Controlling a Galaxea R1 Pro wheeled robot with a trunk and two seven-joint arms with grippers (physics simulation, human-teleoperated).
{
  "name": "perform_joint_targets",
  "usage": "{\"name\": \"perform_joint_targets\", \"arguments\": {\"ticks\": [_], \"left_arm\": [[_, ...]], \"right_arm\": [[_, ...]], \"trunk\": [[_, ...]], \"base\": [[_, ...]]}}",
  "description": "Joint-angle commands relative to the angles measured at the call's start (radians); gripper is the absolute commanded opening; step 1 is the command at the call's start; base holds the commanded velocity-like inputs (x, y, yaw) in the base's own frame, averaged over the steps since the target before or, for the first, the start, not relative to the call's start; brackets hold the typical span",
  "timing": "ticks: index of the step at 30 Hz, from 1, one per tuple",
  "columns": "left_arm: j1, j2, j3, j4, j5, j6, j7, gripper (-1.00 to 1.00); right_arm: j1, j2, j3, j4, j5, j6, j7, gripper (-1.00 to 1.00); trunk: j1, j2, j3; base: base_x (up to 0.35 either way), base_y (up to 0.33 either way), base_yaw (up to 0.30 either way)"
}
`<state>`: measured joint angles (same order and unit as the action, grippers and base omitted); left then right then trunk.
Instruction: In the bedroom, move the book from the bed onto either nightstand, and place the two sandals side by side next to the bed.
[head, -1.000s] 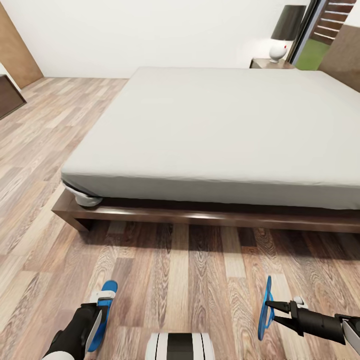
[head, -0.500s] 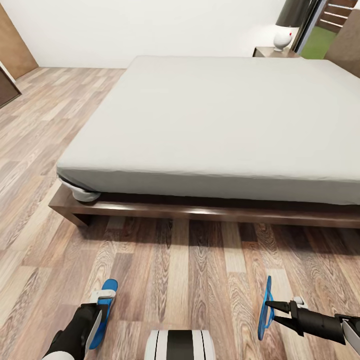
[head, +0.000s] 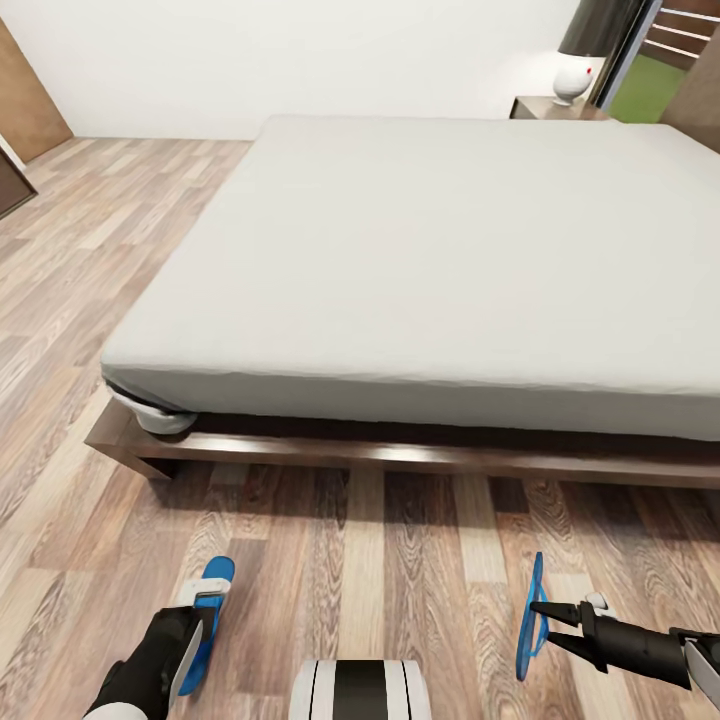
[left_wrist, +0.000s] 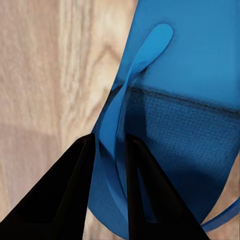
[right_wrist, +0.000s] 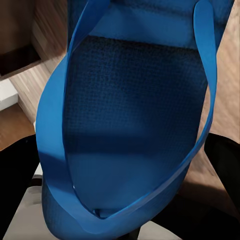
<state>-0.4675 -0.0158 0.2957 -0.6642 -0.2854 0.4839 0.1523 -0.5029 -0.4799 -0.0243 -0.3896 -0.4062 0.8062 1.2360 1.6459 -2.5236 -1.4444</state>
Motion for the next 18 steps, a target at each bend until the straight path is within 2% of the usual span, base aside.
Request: {"name": "perform_joint_targets", "arguments": {"ticks": [1,5,12,18], "left_arm": [[0.000,-0.001,0.003,-0.002,-0.005,0.005,0.001,-1.00],[0.000,-0.001,0.004,-0.002,-0.005,0.004,0.001,-1.00],[0.000,-0.001,0.004,-0.002,-0.005,0.004,0.001,-1.00],[0.000,-0.001,0.003,-0.002,-0.005,-0.001,0.001,-1.00]], "right_arm": [[0.000,0.000,-0.002,0.000,0.000,0.007,0.002,-1.00],[0.000,0.000,-0.002,0.000,0.000,0.007,0.002,-1.00],[0.000,0.000,-0.002,0.000,0.000,0.007,0.002,-1.00],[0.000,0.000,-0.003,0.000,0.000,0.007,0.002,-1.00]], "trunk": [[0.000,0.000,-0.001],[0.000,0.000,-0.001],[0.000,0.000,-0.001],[0.000,0.000,-0.001]], "base": [[0.056,0.006,0.000],[0.083,0.055,0.000],[0.217,0.184,0.000],[0.058,0.040,0.000]]}}
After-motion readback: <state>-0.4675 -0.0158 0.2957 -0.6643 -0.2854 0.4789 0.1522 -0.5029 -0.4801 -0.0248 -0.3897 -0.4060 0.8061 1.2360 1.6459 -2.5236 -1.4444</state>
